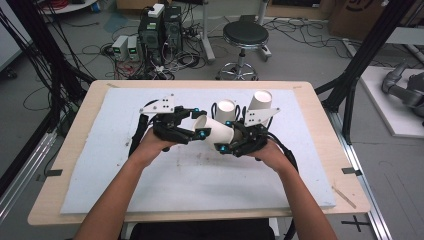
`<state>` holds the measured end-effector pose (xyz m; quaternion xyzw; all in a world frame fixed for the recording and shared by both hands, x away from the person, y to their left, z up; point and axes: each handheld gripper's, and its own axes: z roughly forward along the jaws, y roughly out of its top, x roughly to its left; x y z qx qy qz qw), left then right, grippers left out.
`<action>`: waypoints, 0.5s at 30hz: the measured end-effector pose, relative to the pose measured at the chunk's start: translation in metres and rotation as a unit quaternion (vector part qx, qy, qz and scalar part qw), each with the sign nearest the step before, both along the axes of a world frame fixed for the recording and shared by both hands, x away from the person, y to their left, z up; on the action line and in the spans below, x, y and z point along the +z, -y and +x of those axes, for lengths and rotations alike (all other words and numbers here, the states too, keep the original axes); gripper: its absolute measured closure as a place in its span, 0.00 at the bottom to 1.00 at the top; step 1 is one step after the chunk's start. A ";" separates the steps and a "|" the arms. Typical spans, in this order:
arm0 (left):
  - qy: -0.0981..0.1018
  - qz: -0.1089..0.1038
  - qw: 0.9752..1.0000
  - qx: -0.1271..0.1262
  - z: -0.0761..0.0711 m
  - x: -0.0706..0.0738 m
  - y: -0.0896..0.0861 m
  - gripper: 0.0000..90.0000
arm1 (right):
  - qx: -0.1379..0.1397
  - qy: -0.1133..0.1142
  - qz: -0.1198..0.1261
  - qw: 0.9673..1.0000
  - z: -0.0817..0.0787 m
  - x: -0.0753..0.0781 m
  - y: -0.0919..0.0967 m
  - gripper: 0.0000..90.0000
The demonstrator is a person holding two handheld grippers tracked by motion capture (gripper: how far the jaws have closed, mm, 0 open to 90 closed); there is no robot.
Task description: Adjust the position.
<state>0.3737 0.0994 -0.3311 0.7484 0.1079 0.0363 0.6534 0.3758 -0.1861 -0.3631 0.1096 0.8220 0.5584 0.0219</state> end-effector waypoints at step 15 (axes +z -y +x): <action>-0.012 0.071 0.997 0.016 -0.002 -0.007 0.007 0.31 | 0.010 -0.012 -0.058 0.998 0.002 -0.001 0.011 0.39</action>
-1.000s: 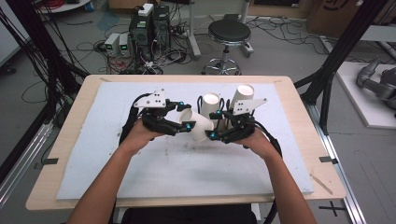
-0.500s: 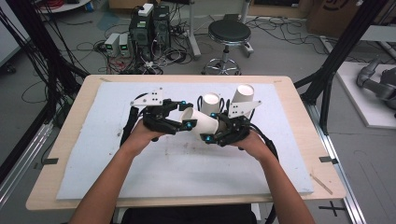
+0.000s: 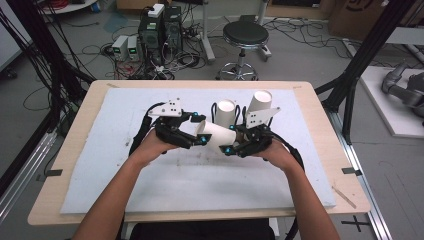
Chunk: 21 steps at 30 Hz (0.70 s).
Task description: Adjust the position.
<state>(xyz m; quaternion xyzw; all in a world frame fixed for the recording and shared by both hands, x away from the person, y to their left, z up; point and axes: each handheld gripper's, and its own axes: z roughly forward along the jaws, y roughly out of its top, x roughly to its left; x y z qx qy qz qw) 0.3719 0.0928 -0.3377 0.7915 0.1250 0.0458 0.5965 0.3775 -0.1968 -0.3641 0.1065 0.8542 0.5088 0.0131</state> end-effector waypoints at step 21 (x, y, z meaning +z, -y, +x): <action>-0.031 0.001 0.999 -0.029 0.000 -0.008 0.004 0.38 | 0.023 -0.012 0.004 1.000 -0.001 0.005 0.002 0.43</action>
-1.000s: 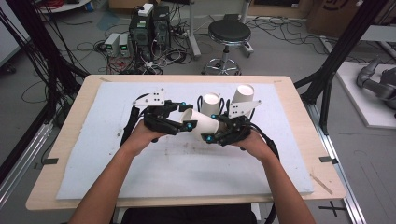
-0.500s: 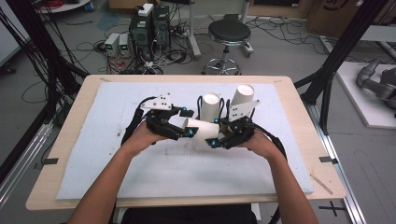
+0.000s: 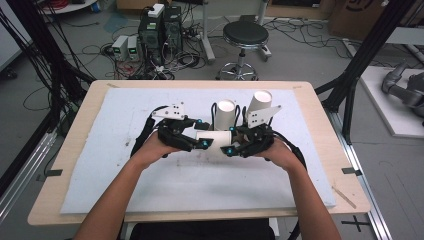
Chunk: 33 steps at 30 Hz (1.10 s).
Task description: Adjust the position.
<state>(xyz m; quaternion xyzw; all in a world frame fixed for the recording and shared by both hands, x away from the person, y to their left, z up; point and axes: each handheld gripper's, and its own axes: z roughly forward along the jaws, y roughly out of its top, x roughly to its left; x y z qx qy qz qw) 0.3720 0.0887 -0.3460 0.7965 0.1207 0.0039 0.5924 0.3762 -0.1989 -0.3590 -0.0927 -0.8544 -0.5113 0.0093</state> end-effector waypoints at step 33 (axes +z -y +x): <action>-0.007 0.047 0.999 -0.017 0.000 -0.016 -0.004 0.37 | 0.001 -0.005 0.017 1.000 0.002 0.003 0.006 0.40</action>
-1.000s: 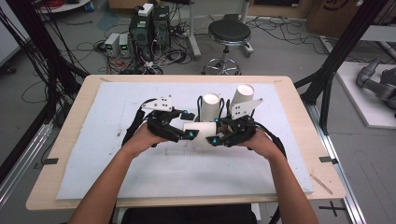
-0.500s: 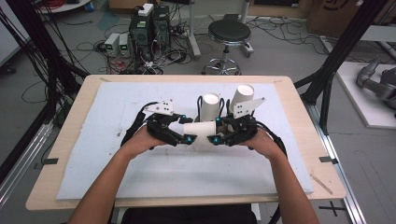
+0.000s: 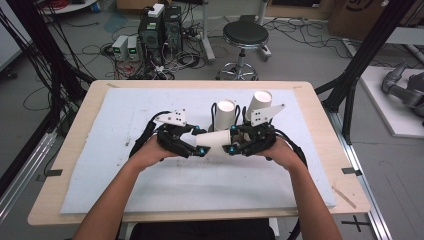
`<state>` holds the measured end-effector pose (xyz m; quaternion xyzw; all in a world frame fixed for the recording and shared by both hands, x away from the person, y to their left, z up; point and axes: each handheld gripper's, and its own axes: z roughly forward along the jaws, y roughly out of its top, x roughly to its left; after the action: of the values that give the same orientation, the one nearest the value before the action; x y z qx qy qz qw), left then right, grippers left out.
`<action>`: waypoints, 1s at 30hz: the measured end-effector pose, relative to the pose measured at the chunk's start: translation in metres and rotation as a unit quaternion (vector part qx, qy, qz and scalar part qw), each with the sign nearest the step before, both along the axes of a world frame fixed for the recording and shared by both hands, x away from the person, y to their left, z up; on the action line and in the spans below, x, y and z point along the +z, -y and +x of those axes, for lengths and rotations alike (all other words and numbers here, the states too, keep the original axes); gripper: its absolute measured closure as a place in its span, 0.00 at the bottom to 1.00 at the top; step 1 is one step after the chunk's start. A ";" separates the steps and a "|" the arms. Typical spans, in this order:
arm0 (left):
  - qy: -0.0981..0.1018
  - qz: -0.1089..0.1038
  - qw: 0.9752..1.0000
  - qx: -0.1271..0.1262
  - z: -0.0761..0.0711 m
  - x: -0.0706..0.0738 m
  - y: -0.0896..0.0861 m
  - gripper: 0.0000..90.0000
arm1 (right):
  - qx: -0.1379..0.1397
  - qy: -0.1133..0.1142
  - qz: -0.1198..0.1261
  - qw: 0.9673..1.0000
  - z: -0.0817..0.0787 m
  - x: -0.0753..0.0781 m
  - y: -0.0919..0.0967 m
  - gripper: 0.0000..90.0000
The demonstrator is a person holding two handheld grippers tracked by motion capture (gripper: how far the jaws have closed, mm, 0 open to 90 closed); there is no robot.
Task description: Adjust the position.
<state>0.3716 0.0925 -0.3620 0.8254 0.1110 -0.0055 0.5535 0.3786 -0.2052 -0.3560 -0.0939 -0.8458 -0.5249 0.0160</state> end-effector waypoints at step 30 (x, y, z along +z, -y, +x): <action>0.002 -0.058 0.998 -0.018 -0.005 0.003 -0.006 0.40 | 0.016 -0.017 0.063 0.998 0.000 -0.002 0.002 0.43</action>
<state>0.3665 0.0985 -0.3589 0.7938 0.0944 -0.0204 0.6005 0.3783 -0.2072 -0.3575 -0.0884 -0.8121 -0.5750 0.0443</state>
